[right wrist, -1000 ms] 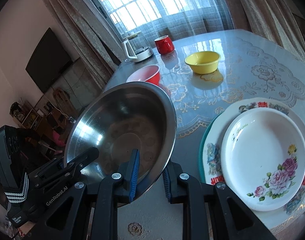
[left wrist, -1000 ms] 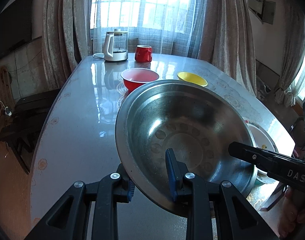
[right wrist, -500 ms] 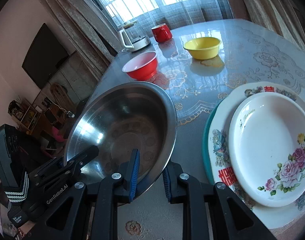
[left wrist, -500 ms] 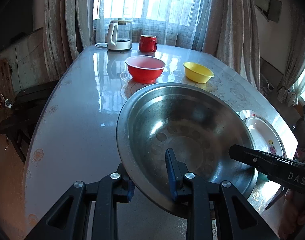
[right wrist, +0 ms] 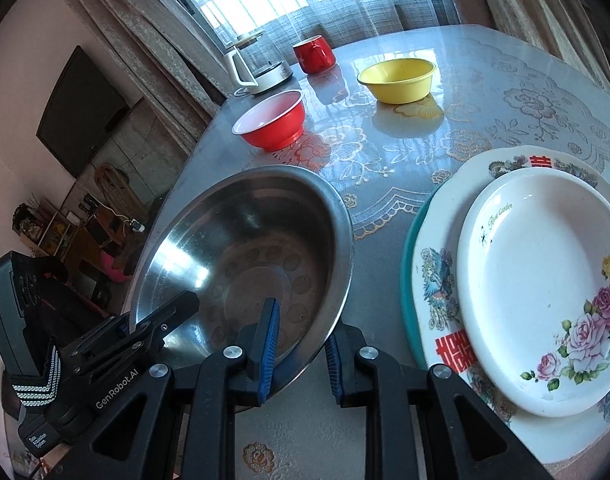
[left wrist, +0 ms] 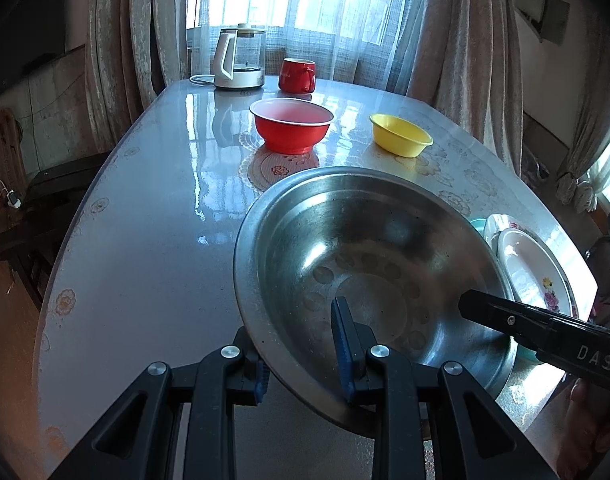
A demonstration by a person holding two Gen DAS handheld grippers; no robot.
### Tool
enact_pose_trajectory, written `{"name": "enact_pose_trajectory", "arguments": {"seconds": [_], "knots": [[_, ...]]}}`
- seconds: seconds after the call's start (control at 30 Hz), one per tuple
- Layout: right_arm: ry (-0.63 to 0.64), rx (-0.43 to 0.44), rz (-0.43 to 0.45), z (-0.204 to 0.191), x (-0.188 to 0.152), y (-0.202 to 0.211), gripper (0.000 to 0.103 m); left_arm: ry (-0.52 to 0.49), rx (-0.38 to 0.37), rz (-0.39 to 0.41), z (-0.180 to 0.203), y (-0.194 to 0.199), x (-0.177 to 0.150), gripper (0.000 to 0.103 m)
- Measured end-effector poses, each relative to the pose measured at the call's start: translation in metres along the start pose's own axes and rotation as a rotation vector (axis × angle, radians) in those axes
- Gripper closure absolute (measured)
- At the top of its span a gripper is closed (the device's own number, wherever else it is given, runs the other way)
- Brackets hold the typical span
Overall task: Organize plates and bowls
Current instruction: 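Lower the steel bowl onto the table and open both grippers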
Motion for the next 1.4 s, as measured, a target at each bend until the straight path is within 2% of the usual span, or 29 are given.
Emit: {"name": "enact_pose_trajectory", "arguments": {"seconds": [0.47, 0.67, 0.93, 1.17, 1.4], "knots": [[0.001, -0.043, 0.0, -0.002, 0.008, -0.016, 0.079, 0.033, 0.019, -0.03, -0.01, -0.023, -0.002, 0.075], [0.015, -0.058, 0.002, -0.004, 0.011, -0.019, 0.079, 0.044, 0.031, -0.02, -0.01, -0.023, -0.001, 0.075], [0.027, -0.058, 0.011, -0.004, 0.01, -0.012, 0.072, 0.033, 0.052, -0.028, -0.01, -0.024, 0.001, 0.075], [0.048, -0.062, 0.04, -0.003, 0.01, 0.0, 0.072, 0.022, 0.072, -0.043, -0.009, -0.024, 0.001, 0.075], [0.061, -0.056, 0.035, -0.005, 0.004, -0.005, 0.069, 0.011, 0.089, -0.05, -0.009, -0.024, 0.0, 0.075]]}}
Point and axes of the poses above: each gripper's, at about its wrist camera, not at the fingertips, and y roughly against the way its jaws point, z to its right, x to its top, the point moved 6 cm from there along -y, roughly the way its jaws point, and after that the axes turned 13 degrees about -y, right-handed, at the moved point
